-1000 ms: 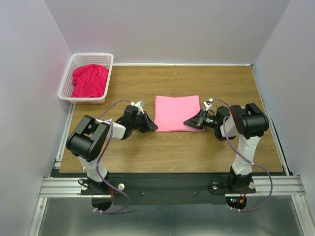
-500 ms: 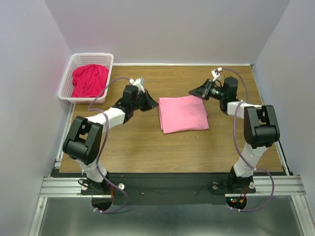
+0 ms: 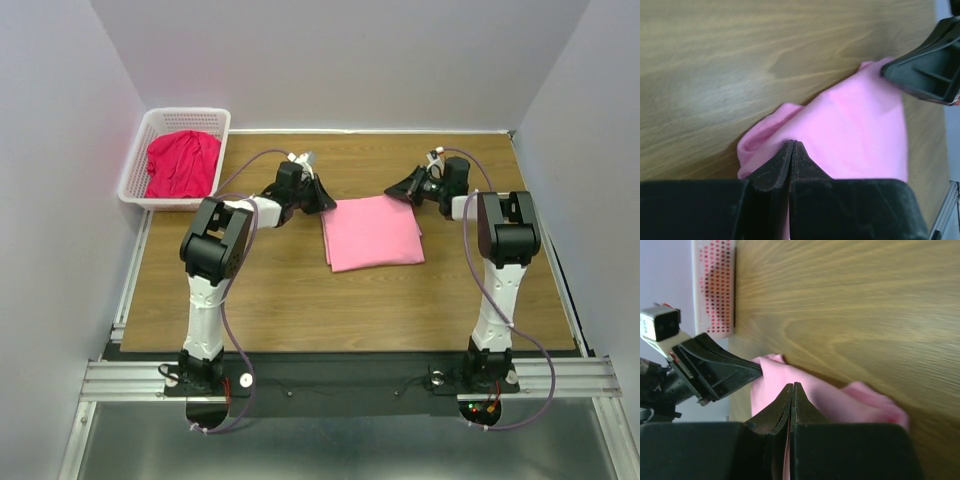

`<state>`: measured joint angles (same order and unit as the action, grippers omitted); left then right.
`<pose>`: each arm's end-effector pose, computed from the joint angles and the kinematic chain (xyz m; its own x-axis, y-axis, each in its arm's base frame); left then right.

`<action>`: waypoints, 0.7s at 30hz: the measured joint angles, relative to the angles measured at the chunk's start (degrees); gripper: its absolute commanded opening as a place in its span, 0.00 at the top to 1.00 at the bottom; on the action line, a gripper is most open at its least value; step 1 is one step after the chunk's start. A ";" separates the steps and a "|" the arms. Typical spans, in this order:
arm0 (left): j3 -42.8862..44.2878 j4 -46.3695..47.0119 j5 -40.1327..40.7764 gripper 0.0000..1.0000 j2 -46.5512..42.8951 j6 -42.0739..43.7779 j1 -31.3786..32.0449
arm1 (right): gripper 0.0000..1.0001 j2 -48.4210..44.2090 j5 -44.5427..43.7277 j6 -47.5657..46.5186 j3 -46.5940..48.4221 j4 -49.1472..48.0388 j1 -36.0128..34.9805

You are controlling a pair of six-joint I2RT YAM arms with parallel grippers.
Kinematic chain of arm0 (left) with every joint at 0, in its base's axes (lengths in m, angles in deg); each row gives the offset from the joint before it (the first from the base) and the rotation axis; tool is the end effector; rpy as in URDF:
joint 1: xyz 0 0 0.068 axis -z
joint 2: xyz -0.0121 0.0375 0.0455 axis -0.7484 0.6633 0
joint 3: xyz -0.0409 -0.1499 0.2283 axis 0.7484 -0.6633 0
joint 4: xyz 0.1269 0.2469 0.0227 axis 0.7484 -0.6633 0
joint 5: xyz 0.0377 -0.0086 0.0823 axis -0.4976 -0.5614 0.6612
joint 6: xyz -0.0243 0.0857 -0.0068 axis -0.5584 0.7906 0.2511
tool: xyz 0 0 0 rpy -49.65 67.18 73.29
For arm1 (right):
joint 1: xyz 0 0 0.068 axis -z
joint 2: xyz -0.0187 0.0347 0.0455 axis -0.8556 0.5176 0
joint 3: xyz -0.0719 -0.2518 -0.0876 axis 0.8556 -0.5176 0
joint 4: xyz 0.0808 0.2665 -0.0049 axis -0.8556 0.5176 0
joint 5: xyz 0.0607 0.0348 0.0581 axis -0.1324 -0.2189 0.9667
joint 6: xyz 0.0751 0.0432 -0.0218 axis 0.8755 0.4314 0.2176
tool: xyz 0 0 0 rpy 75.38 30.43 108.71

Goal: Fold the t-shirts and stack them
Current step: Fold the tshirt

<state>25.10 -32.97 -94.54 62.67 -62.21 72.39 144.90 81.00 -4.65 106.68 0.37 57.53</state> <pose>0.4639 -0.2415 0.1413 -0.6771 -0.2445 -0.6941 0.4142 0.6530 -0.6341 0.4992 0.0717 0.1089 -0.7899 0.4528 -0.4135 -0.1998 0.4473 0.8718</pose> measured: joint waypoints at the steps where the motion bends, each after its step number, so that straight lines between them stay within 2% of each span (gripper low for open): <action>1: 0.00 -0.28 -0.13 0.93 1.25 -0.09 -0.07 | 0.99 0.98 -0.13 0.07 0.11 0.26 0.50; 6: 0.17 1.40 -1.64 0.94 3.41 -0.68 -0.70 | 0.99 4.66 -0.35 0.17 0.04 0.92 2.86; 15: -2.27 5.46 -3.93 0.92 3.48 -1.29 -3.02 | 0.99 4.87 0.04 0.11 -1.49 -1.07 4.02; 17: -2.27 4.81 -4.26 0.89 3.17 -0.85 -3.48 | 0.99 3.78 0.46 -0.07 -1.51 0.52 4.02; 19: -2.05 2.08 -4.04 0.79 2.21 0.52 -3.72 | 0.94 1.66 0.11 -1.16 -1.51 4.42 4.11; 20: -2.03 0.74 -3.54 0.68 1.62 1.40 -3.76 | 0.92 0.04 -0.13 -1.75 -1.51 6.71 4.24; 21: -2.01 -1.66 -2.75 0.62 0.37 2.58 -3.91 | 0.88 -1.27 -0.52 -2.54 -1.49 8.52 4.33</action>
<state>23.09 -34.63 -97.30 63.04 -59.63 68.48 143.63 80.47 -7.18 105.19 8.89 61.85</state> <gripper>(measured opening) 0.198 0.048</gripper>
